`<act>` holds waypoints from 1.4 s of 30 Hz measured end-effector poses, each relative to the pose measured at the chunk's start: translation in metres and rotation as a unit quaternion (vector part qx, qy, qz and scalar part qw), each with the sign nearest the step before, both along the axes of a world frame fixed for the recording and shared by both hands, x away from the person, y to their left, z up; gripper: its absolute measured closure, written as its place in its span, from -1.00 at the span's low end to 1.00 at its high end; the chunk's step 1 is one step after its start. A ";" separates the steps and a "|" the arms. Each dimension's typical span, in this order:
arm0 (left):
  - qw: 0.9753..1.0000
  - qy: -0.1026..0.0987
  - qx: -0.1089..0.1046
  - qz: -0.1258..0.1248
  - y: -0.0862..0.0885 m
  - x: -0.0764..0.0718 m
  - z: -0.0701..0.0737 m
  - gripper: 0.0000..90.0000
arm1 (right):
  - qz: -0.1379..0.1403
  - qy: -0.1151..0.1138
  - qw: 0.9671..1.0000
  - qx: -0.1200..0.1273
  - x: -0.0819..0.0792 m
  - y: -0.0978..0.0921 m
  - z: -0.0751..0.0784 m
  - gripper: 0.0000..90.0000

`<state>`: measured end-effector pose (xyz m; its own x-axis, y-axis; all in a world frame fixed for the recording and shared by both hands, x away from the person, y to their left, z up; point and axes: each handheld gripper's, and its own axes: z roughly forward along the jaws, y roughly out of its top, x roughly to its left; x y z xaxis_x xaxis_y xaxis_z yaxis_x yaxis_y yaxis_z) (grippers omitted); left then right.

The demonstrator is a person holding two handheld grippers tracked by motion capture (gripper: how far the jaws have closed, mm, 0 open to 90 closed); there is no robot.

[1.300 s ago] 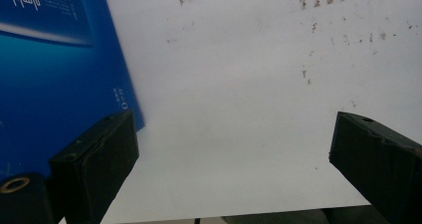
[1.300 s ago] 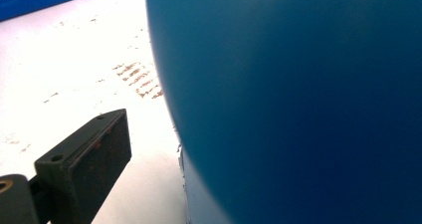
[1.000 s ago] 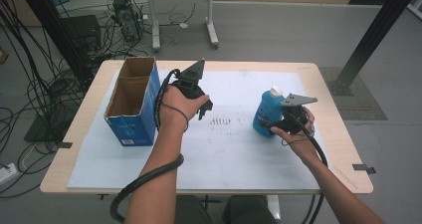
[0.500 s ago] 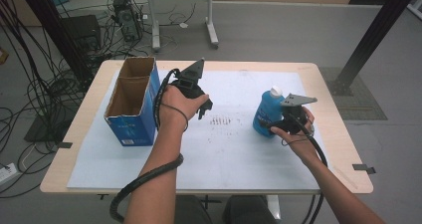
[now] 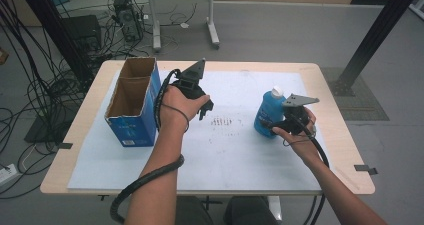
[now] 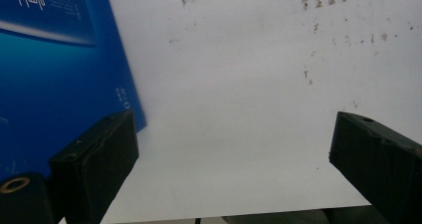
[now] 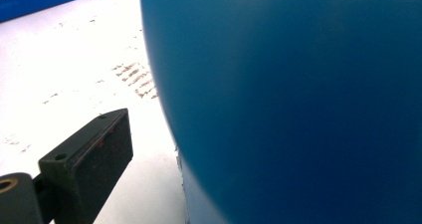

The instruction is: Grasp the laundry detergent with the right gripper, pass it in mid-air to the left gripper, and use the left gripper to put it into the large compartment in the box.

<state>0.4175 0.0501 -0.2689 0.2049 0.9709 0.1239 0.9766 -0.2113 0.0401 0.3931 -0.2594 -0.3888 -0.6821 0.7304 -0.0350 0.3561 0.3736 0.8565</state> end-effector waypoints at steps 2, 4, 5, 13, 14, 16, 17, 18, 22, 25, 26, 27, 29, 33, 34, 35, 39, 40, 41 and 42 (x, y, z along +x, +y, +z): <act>1.000 0.000 -0.001 0.000 0.000 0.000 0.000 -0.87 | 0.000 0.000 1.000 -0.001 0.000 0.000 0.000 -0.94; 1.000 0.000 -0.001 0.001 0.000 0.000 0.000 -0.87 | 0.000 0.001 1.000 -0.001 0.000 0.000 0.000 -0.94; 1.000 0.000 -0.001 0.001 0.000 0.000 0.000 -0.87 | 0.000 0.001 1.000 -0.001 0.000 0.000 0.000 -0.94; 1.000 0.001 0.000 0.001 0.002 0.000 0.000 -0.87 | 0.000 0.002 1.000 -0.003 0.000 0.000 0.000 -0.93; 1.000 0.001 0.000 0.001 0.002 0.000 0.000 -0.87 | 0.000 0.001 1.000 -0.003 0.000 0.000 0.000 -0.93; 1.000 0.000 -0.001 0.001 0.002 0.000 0.001 -0.87 | 0.000 0.002 1.000 -0.003 0.000 0.000 0.000 -0.93; 1.000 0.000 -0.001 0.001 0.002 0.000 0.001 -0.87 | 0.000 0.002 1.000 -0.003 0.000 0.000 0.000 -0.93; 1.000 0.000 0.000 0.001 0.002 0.000 0.001 -0.87 | -0.001 0.002 1.000 -0.003 0.000 0.000 0.000 -0.92; 1.000 -0.001 -0.002 0.003 0.002 -0.001 0.000 -0.87 | -0.002 0.003 1.000 -0.003 0.000 0.000 0.000 -0.91; 1.000 -0.002 -0.002 0.003 0.002 -0.001 0.000 -0.87 | -0.003 0.004 1.000 -0.001 0.000 -0.001 0.000 -0.87; 1.000 -0.002 -0.002 0.003 0.002 -0.001 0.000 -0.87 | -0.003 0.004 1.000 -0.001 0.000 -0.001 0.000 -0.87; 1.000 0.000 -0.001 0.001 0.003 -0.001 0.000 -0.87 | -0.003 0.004 1.000 -0.001 0.000 -0.001 0.000 -0.86; 1.000 0.000 -0.001 0.001 0.003 -0.001 0.000 -0.87 | -0.003 0.006 1.000 -0.002 0.000 -0.002 0.000 -0.83; 1.000 0.000 -0.001 0.001 0.003 -0.001 0.000 -0.87 | 0.000 0.007 1.000 -0.004 0.001 -0.002 -0.001 -0.74; 1.000 0.000 -0.001 0.001 0.003 -0.001 0.000 -0.87 | 0.000 0.007 1.000 -0.004 0.001 -0.002 -0.001 -0.74; 1.000 0.001 0.000 0.001 0.003 -0.001 0.000 -0.87 | 0.000 0.007 1.000 -0.003 0.001 -0.001 -0.001 -0.71; 1.000 0.000 -0.001 0.003 0.004 0.000 0.000 -0.87 | 0.001 0.009 1.000 -0.005 0.002 -0.001 -0.002 -0.62; 1.000 0.000 0.000 0.003 0.005 0.000 0.000 -0.87 | 0.000 0.009 1.000 -0.005 0.002 -0.001 -0.002 -0.58; 1.000 0.000 0.000 0.003 0.005 0.000 0.000 -0.87 | 0.001 0.009 1.000 -0.005 0.002 -0.001 -0.002 -0.56; 1.000 0.000 0.000 0.003 0.005 0.000 0.000 -0.87 | 0.000 0.009 1.000 -0.004 0.002 -0.001 -0.003 -0.56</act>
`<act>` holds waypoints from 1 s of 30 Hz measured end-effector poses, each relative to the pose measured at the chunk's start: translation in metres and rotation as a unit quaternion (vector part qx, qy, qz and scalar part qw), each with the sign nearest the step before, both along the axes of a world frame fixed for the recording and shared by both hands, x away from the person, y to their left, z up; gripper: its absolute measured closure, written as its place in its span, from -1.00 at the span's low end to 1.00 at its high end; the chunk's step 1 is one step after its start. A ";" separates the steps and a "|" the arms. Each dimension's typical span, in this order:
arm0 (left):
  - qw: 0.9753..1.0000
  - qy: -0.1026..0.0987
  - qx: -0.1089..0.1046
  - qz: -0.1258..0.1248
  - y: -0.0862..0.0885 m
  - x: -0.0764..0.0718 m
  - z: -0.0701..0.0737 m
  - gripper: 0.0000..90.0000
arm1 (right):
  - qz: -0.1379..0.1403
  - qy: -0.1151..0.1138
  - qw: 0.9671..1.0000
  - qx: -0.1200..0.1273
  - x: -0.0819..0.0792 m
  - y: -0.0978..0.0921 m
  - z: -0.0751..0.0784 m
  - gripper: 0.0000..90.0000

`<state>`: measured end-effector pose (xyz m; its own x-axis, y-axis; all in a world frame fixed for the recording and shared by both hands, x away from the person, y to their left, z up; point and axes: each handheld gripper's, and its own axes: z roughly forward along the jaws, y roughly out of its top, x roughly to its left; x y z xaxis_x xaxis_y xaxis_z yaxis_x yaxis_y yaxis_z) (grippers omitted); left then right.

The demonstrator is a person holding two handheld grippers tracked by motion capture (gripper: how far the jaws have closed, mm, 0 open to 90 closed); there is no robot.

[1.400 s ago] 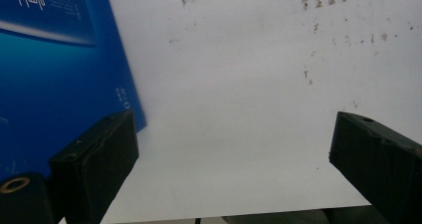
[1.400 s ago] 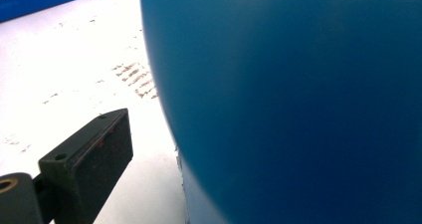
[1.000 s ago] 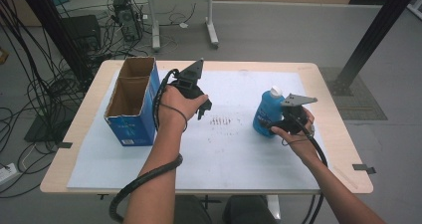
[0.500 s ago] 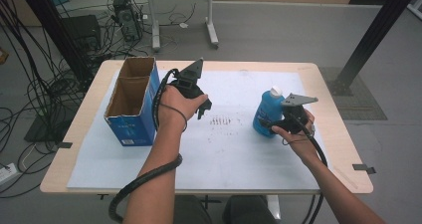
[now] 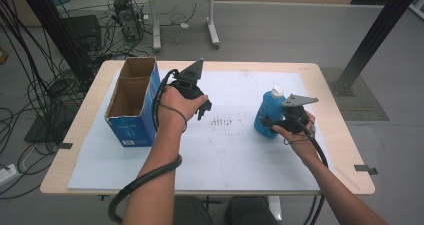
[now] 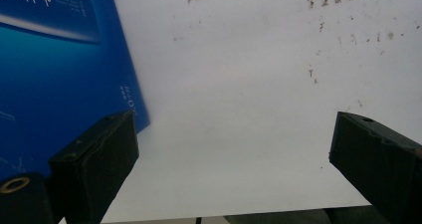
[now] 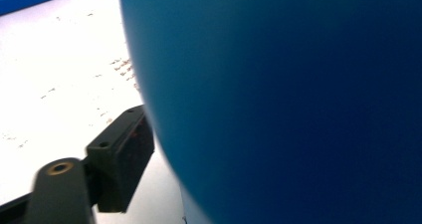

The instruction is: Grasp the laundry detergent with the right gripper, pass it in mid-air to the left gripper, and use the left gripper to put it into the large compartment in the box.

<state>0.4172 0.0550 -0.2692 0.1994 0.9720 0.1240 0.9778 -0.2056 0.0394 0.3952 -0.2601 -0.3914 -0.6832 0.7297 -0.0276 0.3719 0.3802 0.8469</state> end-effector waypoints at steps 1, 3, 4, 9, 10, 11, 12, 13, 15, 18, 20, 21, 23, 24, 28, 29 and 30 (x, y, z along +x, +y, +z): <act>1.000 -0.001 0.000 0.000 0.001 0.000 0.000 -0.87 | 0.000 0.000 1.000 0.000 0.000 0.000 0.000 -0.54; 1.000 -0.001 -0.001 0.001 0.001 0.000 0.000 -0.87 | -0.001 0.001 1.000 -0.001 0.001 0.000 -0.001 -0.51; 1.000 -0.001 -0.001 0.001 0.001 0.000 0.000 -0.87 | -0.001 0.001 1.000 -0.001 0.001 0.000 -0.001 -0.50; 1.000 0.001 -0.001 0.000 0.001 0.000 -0.001 -0.87 | -0.001 -0.001 1.000 -0.003 0.000 0.001 -0.002 -0.43; 1.000 0.002 -0.001 -0.001 0.001 0.000 -0.002 -0.87 | 0.001 -0.001 1.000 -0.004 0.000 0.001 -0.002 -0.38; 1.000 0.002 -0.001 -0.001 0.001 0.000 -0.002 -0.87 | 0.001 -0.001 1.000 -0.004 0.000 0.001 -0.002 -0.38; 1.000 0.002 -0.001 -0.001 0.001 0.000 -0.002 -0.87 | 0.001 -0.001 1.000 -0.005 0.000 0.001 -0.002 -0.36; 1.000 0.002 -0.001 -0.001 0.001 0.000 -0.003 -0.87 | 0.000 0.000 1.000 -0.005 0.000 0.001 -0.003 -0.35; 1.000 0.003 0.000 -0.001 0.001 0.000 -0.002 -0.87 | 0.000 -0.001 1.000 -0.004 0.000 0.000 -0.003 -0.33; 1.000 0.001 0.000 0.000 0.001 0.000 -0.001 -0.87 | -0.002 0.000 1.000 -0.005 0.000 0.000 -0.003 -0.27; 1.000 0.001 0.000 0.000 0.001 0.000 -0.001 -0.87 | -0.003 -0.001 1.000 -0.006 0.000 0.001 -0.003 -0.24; 1.000 0.001 0.000 -0.001 0.001 0.000 0.000 -0.87 | -0.004 -0.001 1.000 -0.006 0.000 0.001 -0.003 -0.23; 1.000 0.001 0.000 -0.001 0.001 0.000 0.000 -0.87 | -0.005 -0.002 1.000 -0.006 0.000 0.001 -0.003 -0.21; 1.000 0.001 0.000 0.000 0.001 0.000 0.000 -0.87 | -0.005 -0.002 1.000 -0.006 0.000 0.001 -0.003 -0.21; 1.000 -0.001 -0.002 0.001 0.001 -0.001 0.000 -0.87 | -0.006 0.000 1.000 -0.004 0.000 0.001 -0.004 -0.14; 1.000 -0.001 -0.002 0.001 0.001 -0.001 0.000 -0.87 | -0.006 0.000 1.000 -0.004 0.000 0.001 -0.004 -0.14; 1.000 0.000 -0.002 0.000 0.001 -0.001 0.000 -0.87 | -0.005 0.001 1.000 -0.003 0.000 0.001 -0.004 -0.13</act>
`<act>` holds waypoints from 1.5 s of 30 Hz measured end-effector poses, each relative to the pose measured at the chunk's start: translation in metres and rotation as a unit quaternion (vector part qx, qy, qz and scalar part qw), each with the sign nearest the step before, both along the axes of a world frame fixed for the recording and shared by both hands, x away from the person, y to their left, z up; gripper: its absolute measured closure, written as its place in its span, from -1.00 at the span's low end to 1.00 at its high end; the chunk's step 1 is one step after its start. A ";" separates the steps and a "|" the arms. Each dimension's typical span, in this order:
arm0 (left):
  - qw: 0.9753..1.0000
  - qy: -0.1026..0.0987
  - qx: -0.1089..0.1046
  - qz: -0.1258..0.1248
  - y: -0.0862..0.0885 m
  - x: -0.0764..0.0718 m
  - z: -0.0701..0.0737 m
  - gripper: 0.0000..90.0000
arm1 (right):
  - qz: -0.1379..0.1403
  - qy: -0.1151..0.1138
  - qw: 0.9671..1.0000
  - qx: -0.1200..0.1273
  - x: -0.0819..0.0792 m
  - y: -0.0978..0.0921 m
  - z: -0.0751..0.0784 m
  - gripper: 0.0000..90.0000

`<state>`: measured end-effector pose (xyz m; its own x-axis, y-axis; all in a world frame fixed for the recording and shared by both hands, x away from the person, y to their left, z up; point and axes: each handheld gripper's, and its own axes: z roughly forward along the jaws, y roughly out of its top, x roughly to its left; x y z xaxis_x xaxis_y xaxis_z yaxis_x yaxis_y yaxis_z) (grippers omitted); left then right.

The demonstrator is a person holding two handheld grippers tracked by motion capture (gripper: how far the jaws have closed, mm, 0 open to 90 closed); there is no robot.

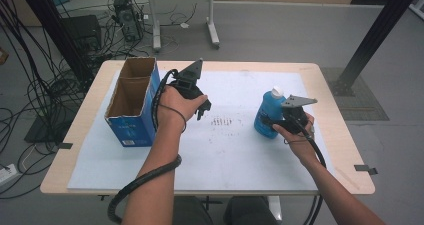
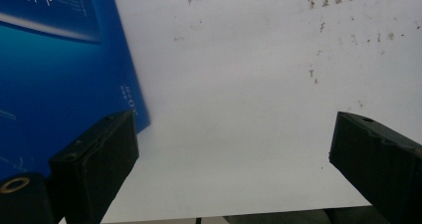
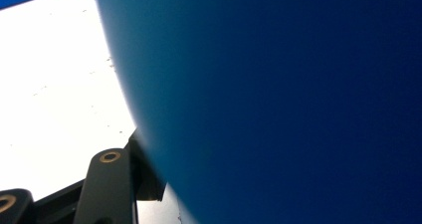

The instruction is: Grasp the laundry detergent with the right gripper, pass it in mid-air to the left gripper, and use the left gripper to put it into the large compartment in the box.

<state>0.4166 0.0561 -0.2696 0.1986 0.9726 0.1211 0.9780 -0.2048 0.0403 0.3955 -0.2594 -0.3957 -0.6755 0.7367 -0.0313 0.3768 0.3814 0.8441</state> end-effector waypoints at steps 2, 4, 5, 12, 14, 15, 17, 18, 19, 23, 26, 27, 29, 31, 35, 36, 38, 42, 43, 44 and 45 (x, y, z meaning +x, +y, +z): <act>1.000 0.002 0.001 -0.001 0.000 0.000 -0.001 -0.87 | 0.002 0.002 1.000 0.002 0.000 -0.001 0.000 -0.12; 1.000 0.002 0.001 0.001 0.000 0.000 -0.001 -0.87 | 0.003 0.003 1.000 0.003 0.000 -0.001 0.000 -0.11; 1.000 0.002 0.001 0.001 0.000 0.000 -0.001 -0.87 | 0.003 0.003 1.000 0.004 0.000 -0.001 0.000 -0.11; 1.000 -0.001 0.000 0.001 0.001 -0.001 0.000 -0.87 | 0.004 0.005 1.000 0.006 0.001 -0.001 0.000 -0.09; 1.000 -0.002 0.000 0.002 0.001 -0.001 0.000 -0.87 | 0.004 0.005 1.000 0.006 0.001 -0.002 0.000 -0.09; 1.000 -0.002 -0.001 0.002 0.001 -0.001 0.000 -0.87 | 0.005 0.005 1.000 0.007 0.001 -0.002 0.000 -0.09; 1.000 -0.002 0.000 0.001 0.001 -0.001 0.001 -0.87 | 0.004 0.006 1.000 0.008 0.001 -0.002 0.000 -0.09; 1.000 -0.002 0.000 0.001 0.001 -0.001 0.001 -0.87 | 0.004 0.006 1.000 0.008 0.001 -0.002 0.000 -0.09; 1.000 -0.002 -0.001 0.003 0.001 -0.002 0.000 -0.87 | 0.005 0.006 1.000 0.008 0.001 -0.002 0.000 -0.09; 1.000 0.001 0.000 0.001 0.002 -0.002 0.000 -0.87 | 0.005 0.006 1.000 0.008 0.001 -0.002 0.000 -0.08; 1.000 0.000 0.001 0.002 0.002 -0.003 0.000 -0.87 | 0.006 0.005 1.000 0.008 0.001 -0.002 -0.001 -0.08; 1.000 0.000 0.002 0.001 0.002 -0.003 0.000 -0.87 | 0.006 0.005 1.000 0.008 0.001 -0.002 -0.001 -0.08; 1.000 -0.001 0.001 0.002 0.002 -0.003 0.000 -0.87 | 0.006 0.004 1.000 0.008 0.001 -0.002 -0.001 -0.08; 1.000 -0.002 0.002 0.001 0.002 -0.003 0.002 -0.87 | 0.006 0.005 1.000 0.009 0.001 -0.002 -0.001 -0.08; 1.000 -0.002 0.001 0.001 0.001 -0.003 0.002 -0.87 | 0.007 0.005 1.000 0.009 0.001 -0.002 -0.001 -0.08; 1.000 -0.001 0.001 0.002 0.001 -0.003 0.001 -0.87 | 0.007 0.004 1.000 0.009 0.001 -0.003 -0.001 -0.08; 1.000 -0.002 0.002 0.002 0.001 -0.003 0.001 -0.87 | 0.007 0.005 1.000 0.009 0.001 -0.002 -0.001 -0.08; 1.000 -0.003 0.001 0.003 0.001 -0.003 0.000 -0.87 | 0.007 0.005 1.000 0.009 0.001 -0.002 -0.001 -0.08; 1.000 -0.003 0.001 0.003 0.001 -0.003 0.000 -0.87 | 0.008 0.005 1.000 0.010 0.001 -0.003 -0.001 -0.08; 1.000 -0.003 0.001 0.003 0.001 -0.003 0.000 -0.87 | 0.008 0.005 1.000 0.010 0.001 -0.003 -0.001 -0.08; 1.000 -0.003 0.002 0.003 0.002 -0.003 0.000 -0.87 | 0.008 0.005 1.000 0.010 0.001 -0.003 -0.001 -0.08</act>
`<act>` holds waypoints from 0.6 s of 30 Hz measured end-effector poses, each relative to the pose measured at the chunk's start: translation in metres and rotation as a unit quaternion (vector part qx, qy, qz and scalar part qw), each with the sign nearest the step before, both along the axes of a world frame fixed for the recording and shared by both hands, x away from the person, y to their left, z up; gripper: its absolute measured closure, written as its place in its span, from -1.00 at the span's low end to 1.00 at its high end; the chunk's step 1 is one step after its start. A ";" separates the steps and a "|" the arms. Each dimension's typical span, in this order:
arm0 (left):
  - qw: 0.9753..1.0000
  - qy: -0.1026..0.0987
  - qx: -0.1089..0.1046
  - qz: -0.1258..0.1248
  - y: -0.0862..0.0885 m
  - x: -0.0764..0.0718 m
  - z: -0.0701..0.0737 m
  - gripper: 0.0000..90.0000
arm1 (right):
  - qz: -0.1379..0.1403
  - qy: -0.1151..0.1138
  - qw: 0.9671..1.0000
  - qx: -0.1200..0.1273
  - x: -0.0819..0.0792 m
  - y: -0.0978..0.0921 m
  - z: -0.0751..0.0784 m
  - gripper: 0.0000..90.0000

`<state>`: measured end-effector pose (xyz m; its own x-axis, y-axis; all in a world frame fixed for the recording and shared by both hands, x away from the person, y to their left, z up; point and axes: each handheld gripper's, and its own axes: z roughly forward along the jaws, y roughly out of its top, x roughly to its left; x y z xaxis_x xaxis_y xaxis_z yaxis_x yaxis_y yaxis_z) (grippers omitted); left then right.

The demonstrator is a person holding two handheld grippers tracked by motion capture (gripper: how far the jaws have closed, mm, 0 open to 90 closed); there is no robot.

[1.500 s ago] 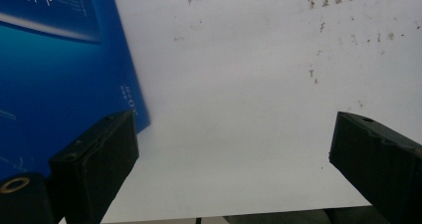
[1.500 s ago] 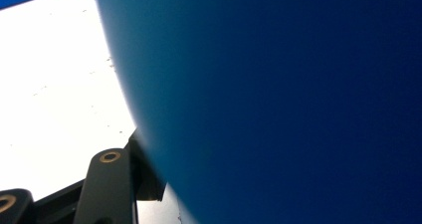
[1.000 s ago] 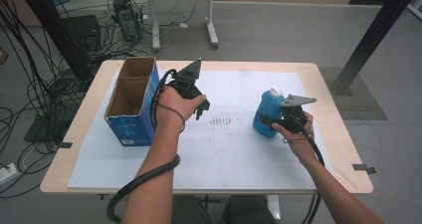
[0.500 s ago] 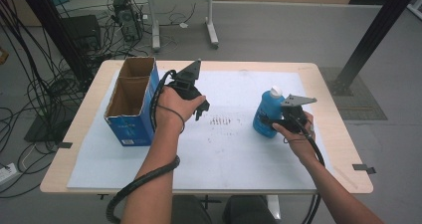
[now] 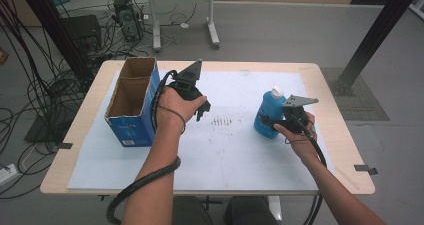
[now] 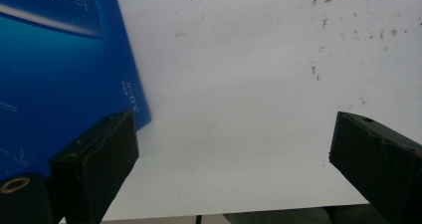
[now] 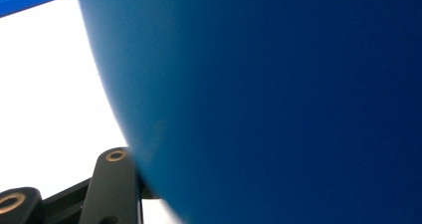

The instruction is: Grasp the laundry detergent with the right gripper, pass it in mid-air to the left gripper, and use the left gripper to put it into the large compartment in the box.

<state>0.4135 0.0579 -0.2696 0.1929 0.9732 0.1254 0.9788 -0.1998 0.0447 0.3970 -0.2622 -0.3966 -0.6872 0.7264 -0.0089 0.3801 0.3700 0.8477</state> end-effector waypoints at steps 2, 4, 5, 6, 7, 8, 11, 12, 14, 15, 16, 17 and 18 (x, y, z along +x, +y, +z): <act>1.000 0.002 0.001 -0.001 0.000 0.000 0.000 -0.87 | -0.001 0.000 1.000 0.000 0.000 0.000 0.000 -0.08; 1.000 0.001 0.000 -0.001 0.000 0.000 0.001 -0.87 | -0.001 0.000 1.000 0.000 0.000 0.000 0.000 -0.08; 1.000 0.001 0.000 -0.001 0.000 0.000 0.001 -0.87 | -0.001 0.000 1.000 0.000 0.000 0.000 0.000 -0.08; 1.000 0.001 0.000 0.000 0.000 0.000 0.001 -0.87 | -0.001 0.000 1.000 0.000 0.000 0.000 0.000 -0.08; 1.000 0.000 -0.001 -0.001 -0.001 0.000 0.002 -0.87 | -0.001 0.000 1.000 0.000 0.000 0.000 0.000 -0.08; 1.000 0.000 -0.001 -0.001 -0.001 0.000 0.002 -0.87 | -0.001 0.000 1.000 0.000 0.000 0.000 0.000 -0.08; 1.000 0.000 0.000 -0.002 -0.001 0.000 0.002 -0.87 | -0.001 0.000 1.000 0.000 0.000 0.000 0.000 -0.08; 1.000 0.000 0.000 -0.002 -0.001 0.000 0.002 -0.87 | -0.001 0.000 1.000 0.000 0.000 0.000 0.000 -0.08; 1.000 -0.001 0.000 0.000 0.000 0.000 0.002 -0.87 | -0.001 0.000 1.000 0.000 0.000 0.000 0.000 -0.08; 1.000 0.000 0.000 -0.001 0.000 0.000 0.002 -0.87 | -0.001 0.000 1.000 0.000 0.000 0.000 0.000 -0.08; 1.000 0.000 0.000 -0.001 0.000 0.000 0.002 -0.87 | -0.001 0.000 1.000 0.000 0.000 0.000 0.000 -0.08; 1.000 0.000 0.000 -0.001 0.000 0.000 0.002 -0.87 | -0.001 0.000 1.000 0.000 0.000 0.000 0.000 -0.08; 1.000 0.000 0.000 -0.001 0.001 0.000 0.001 -0.87 | 0.000 -0.001 1.000 0.001 0.000 0.000 0.000 -0.08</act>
